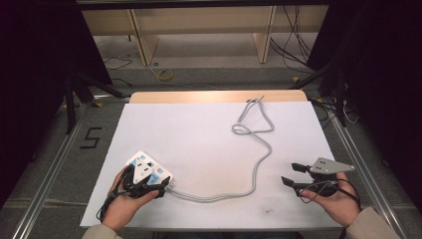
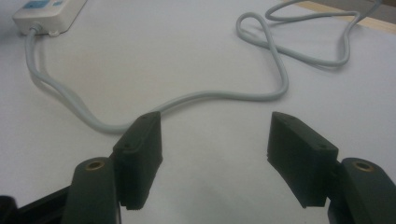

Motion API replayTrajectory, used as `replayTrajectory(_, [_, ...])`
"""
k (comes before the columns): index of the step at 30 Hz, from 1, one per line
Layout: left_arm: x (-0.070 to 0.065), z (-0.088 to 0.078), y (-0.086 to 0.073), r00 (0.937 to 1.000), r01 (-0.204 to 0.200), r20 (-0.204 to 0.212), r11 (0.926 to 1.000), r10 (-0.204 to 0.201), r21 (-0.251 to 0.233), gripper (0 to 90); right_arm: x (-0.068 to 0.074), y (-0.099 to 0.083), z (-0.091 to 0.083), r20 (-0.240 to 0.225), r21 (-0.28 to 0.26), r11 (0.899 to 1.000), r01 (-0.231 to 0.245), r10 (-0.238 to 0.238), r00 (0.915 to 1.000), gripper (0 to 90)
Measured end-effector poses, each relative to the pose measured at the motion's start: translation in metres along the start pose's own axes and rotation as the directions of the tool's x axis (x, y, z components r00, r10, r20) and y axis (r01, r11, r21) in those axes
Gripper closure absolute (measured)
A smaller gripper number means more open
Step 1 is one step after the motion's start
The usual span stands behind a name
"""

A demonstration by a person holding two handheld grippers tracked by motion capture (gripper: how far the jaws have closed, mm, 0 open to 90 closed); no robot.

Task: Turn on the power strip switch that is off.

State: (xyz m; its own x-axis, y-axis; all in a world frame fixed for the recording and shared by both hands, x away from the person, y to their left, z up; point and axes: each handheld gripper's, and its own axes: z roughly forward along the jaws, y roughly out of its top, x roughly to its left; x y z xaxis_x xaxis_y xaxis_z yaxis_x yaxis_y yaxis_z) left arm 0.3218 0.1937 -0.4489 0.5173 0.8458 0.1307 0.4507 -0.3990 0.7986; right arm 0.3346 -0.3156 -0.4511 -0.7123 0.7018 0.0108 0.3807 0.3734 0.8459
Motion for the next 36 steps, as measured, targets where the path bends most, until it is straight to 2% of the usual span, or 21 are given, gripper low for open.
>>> replayTrajectory(3, [0.0, -0.001, 0.0, 1.0, -0.002, -0.009, 1.0, 0.002, -0.001, 25.2, 0.0, 0.0, 0.0, 0.004, 0.002, 1.0, 0.002, -0.002, 1.0, 36.0])
replayTrajectory(9, [0.0, -0.003, 0.002, 1.0, -0.001, -0.005, 0.9999, 0.001, -0.012, 35.9, 0.002, 0.001, 0.0, 0.006, 0.002, 1.0, 0.002, -0.002, 1.0, 35.9])
replayTrajectory(10, [-0.001, -0.004, 0.003, 1.0, -0.005, -0.008, 0.9999, 0.005, -0.016, 41.7, 0.002, 0.001, 0.0, 0.005, 0.002, 1.0, 0.002, -0.002, 1.0, 36.0])
replayTrajectory(13, [-0.003, -0.005, 0.007, 0.9999, -0.01, -0.007, 0.9997, 0.01, -0.023, 50.9, 0.002, 0.001, 0.0, 0.003, 0.003, 1.0, 0.002, -0.002, 1.0, 35.9])
replayTrajectory(15, [-0.003, -0.006, 0.01, 0.9992, -0.028, -0.03, 0.9995, 0.027, -0.013, 57.9, 0.001, 0.0, 0.0, 0.0, 0.003, 1.0, 0.001, -0.001, 1.0, 35.9])
replayTrajectory(17, [-0.004, -0.006, 0.011, 0.9993, -0.022, -0.032, 0.9997, 0.022, -0.011, 66.7, 0.002, 0.0, 0.0, 0.0, 0.005, 1.0, 0.002, -0.002, 1.0, 35.9])
replayTrajectory(18, [-0.003, -0.006, 0.012, 0.9991, -0.022, -0.036, 0.9997, 0.022, -0.009, 66.7, 0.002, 0.0, 0.0, 0.0, 0.005, 1.0, 0.002, -0.002, 1.0, 35.9])
replayTrajectory(19, [-0.002, -0.007, 0.012, 0.9992, -0.02, -0.036, 0.9998, 0.02, -0.007, 74.8, 0.002, 0.0, 0.001, -0.001, 0.006, 1.0, 0.001, 0.0, 1.0, 35.9])
replayTrajectory(23, [0.001, -0.007, 0.012, 0.9996, 0.001, -0.028, 1.0, -0.001, 0.007, 87.7, 0.003, 0.001, 0.001, -0.002, 0.006, 1.0, 0.002, -0.002, 1.0, 35.9])
replayTrajectory(24, [0.002, -0.006, 0.013, 0.9997, 0.016, -0.02, 0.9997, -0.016, 0.019, 89.4, 0.003, 0.001, 0.001, -0.002, 0.007, 1.0, 0.003, -0.003, 1.0, 35.9])
replayTrajectory(28, [0.003, -0.005, 0.014, 0.9994, 0.034, -0.01, 0.9986, -0.033, 0.04, 89.6, 0.003, 0.0, 0.001, -0.002, 0.01, 1.0, 0.004, -0.004, 1.0, 35.9])
replayTrajectory(33, [0.007, -0.001, 0.019, 0.9971, 0.075, -0.013, 0.996, -0.075, 0.048, 89.7, 0.003, 0.0, 0.001, -0.003, 0.01, 1.0, 0.004, -0.004, 1.0, 35.9])
replayTrajectory(36, [0.008, 0.001, 0.021, 0.9969, 0.078, -0.019, 0.9957, -0.077, 0.051, 89.7, 0.003, 0.0, 0.002, -0.003, 0.012, 1.0, 0.007, -0.007, 1.0, 35.9])
